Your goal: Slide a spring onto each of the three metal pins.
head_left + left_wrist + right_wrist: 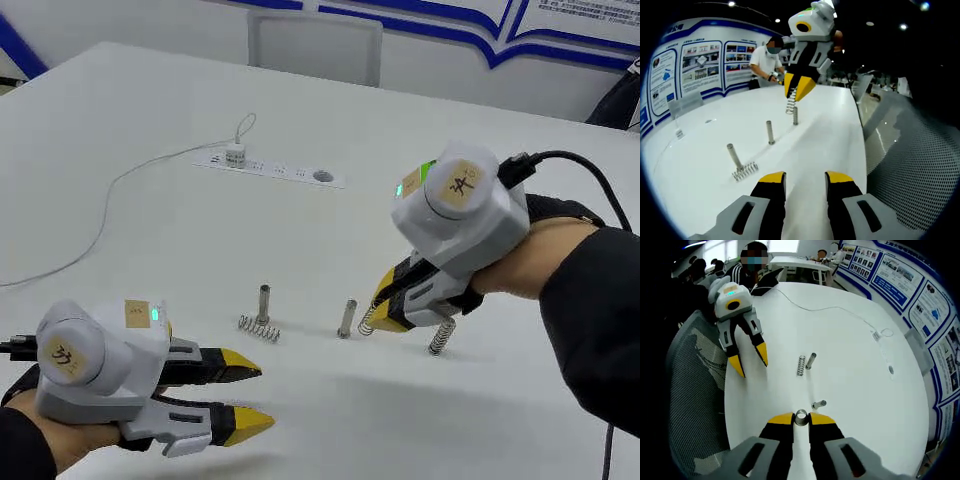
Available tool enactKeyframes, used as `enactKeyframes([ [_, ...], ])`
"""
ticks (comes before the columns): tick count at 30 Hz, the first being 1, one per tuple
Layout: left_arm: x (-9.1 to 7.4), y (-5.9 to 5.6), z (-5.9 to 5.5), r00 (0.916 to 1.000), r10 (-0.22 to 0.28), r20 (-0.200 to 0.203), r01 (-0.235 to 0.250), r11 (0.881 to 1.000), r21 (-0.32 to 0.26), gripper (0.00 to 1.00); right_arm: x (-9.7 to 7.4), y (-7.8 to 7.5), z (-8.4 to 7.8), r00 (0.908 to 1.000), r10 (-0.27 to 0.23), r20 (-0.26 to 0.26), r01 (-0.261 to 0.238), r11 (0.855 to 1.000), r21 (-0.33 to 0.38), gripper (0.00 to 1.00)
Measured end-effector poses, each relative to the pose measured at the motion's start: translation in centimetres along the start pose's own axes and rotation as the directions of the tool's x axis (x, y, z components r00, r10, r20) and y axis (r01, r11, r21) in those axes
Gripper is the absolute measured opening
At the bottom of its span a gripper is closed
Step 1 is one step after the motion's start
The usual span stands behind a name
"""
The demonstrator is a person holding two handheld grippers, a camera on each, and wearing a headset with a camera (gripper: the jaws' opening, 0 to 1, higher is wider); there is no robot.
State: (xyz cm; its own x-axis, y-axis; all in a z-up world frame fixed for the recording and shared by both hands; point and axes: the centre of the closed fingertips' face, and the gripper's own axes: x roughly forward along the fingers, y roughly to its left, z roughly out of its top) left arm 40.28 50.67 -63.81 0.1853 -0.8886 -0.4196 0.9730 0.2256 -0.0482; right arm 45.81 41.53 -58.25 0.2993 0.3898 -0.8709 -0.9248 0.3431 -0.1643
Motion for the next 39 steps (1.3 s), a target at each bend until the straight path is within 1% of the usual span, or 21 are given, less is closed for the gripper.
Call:
enactKeyframes([
  [8,-0.2,0.0,-0.1,1.0,0.006,0.0,-0.006,1.0,-0.007,0.33,1.1,-1.6,0.3,0.9998,-0.016,-0.011,0.016,1.0,0.005,0.12],
  [11,-0.2,0.1,-0.1,1.0,0.008,0.002,-0.008,1.0,-0.009,0.34,1.5,-2.4,0.4,0.9994,-0.031,-0.016,0.031,1.0,0.002,0.12],
  [18,-0.4,0.2,-0.2,0.9999,0.012,0.005,-0.012,1.0,-0.016,0.34,2.2,-3.7,0.7,0.9989,-0.039,-0.027,0.039,0.999,0.013,0.12],
  [25,-0.5,0.3,-0.4,0.9998,0.014,0.01,-0.014,1.0,-0.026,0.33,3.1,-3.9,0.4,0.9985,-0.023,-0.049,0.024,1.0,0.02,0.12],
  [33,-0.5,0.3,-0.5,0.9998,0.013,0.016,-0.012,0.999,-0.033,0.33,3.8,-4.1,0.4,0.9985,-0.013,-0.054,0.015,0.999,0.036,0.12],
  [36,-0.5,0.3,-0.5,0.9998,0.011,0.018,-0.011,0.999,-0.032,0.32,4.3,-4.1,0.3,0.998,-0.006,-0.063,0.009,0.999,0.04,0.12],
  [39,-0.5,0.3,-0.5,0.9998,0.011,0.018,-0.011,0.999,-0.033,0.32,4.5,-4.2,0.7,0.9988,0.0,-0.05,0.003,0.998,0.057,0.12],
])
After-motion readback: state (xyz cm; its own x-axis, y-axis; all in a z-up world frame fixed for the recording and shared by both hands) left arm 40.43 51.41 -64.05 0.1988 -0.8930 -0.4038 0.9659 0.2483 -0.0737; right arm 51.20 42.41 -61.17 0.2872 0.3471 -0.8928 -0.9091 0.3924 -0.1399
